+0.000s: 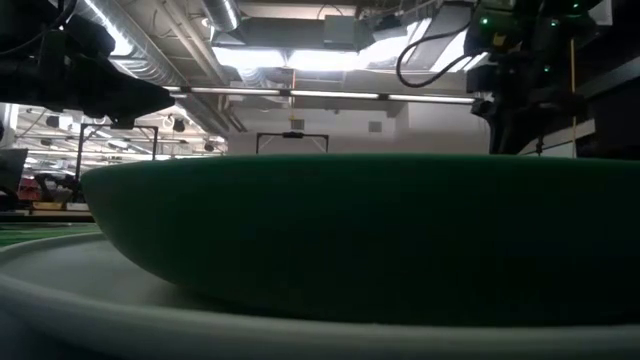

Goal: Stack plastic plates
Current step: Stack the white plate on the pink plate

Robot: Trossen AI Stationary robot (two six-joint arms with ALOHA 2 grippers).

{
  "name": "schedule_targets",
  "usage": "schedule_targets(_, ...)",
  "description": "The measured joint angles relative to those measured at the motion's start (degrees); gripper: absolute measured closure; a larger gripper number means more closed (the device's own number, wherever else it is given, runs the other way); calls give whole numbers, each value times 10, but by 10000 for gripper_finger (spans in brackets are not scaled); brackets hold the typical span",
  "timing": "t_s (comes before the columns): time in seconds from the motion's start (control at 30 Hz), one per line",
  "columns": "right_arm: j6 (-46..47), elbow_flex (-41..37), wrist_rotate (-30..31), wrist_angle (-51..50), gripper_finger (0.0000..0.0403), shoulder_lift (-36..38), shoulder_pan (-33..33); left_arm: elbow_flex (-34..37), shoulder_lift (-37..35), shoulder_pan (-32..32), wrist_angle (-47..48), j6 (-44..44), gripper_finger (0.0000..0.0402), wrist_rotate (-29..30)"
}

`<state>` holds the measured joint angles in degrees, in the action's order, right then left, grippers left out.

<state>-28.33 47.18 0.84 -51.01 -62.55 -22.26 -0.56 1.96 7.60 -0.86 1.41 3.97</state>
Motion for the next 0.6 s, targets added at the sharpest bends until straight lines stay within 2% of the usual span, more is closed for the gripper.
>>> schedule_targets(0.33,48,0,-21,6,325,-60,1,0,0,0,0,0,290,0)
schedule_targets(0.6,48,0,-80,20,325,-129,1,0,0,0,0,0,290,0)
